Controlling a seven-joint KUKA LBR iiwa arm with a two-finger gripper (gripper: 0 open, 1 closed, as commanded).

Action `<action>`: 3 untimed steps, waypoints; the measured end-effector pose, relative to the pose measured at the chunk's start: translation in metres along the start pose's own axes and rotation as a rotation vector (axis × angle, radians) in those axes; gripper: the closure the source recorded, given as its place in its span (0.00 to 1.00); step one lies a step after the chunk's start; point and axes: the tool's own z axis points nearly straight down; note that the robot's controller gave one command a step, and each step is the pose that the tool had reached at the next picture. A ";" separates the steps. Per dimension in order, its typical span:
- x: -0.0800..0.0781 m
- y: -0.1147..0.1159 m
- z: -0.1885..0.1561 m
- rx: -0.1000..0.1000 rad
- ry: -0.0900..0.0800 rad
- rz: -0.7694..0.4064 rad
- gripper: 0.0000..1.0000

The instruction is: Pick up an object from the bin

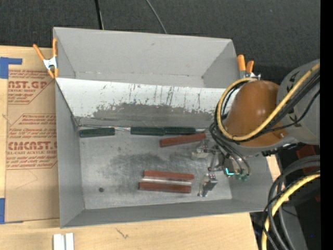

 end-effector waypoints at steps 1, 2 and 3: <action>-0.001 0.000 0.000 0.000 -0.002 0.000 0.00; -0.023 0.027 0.073 0.000 -0.007 -0.043 1.00; -0.023 0.027 0.073 0.000 -0.008 -0.043 1.00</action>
Offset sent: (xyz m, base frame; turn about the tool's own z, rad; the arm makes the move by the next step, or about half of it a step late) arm 0.0203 0.0258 -0.0776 -0.0419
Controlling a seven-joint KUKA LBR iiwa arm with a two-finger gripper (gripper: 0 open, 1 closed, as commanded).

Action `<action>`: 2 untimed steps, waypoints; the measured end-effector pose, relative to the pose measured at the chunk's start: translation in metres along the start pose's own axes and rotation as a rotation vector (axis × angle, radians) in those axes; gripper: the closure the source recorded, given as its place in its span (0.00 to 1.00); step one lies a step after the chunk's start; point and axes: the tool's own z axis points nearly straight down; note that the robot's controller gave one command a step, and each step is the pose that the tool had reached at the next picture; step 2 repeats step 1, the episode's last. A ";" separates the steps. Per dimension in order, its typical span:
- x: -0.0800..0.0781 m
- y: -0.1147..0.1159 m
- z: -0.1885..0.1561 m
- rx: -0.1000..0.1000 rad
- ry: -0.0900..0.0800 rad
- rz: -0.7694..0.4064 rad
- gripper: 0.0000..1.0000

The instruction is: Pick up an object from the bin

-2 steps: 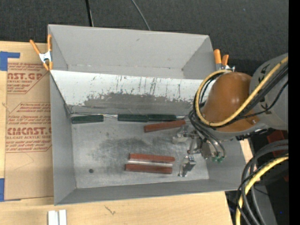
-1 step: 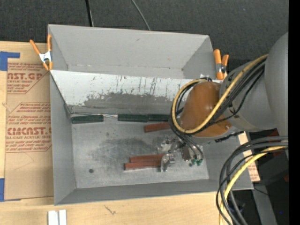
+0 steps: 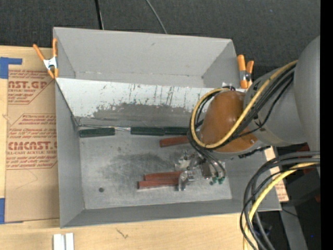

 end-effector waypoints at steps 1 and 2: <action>0.011 0.006 -0.144 0.000 0.003 -0.116 1.00; 0.011 0.006 -0.144 0.000 0.003 -0.116 1.00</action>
Offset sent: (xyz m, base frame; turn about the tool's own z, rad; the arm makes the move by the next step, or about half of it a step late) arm 0.0000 0.0000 0.0000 0.0000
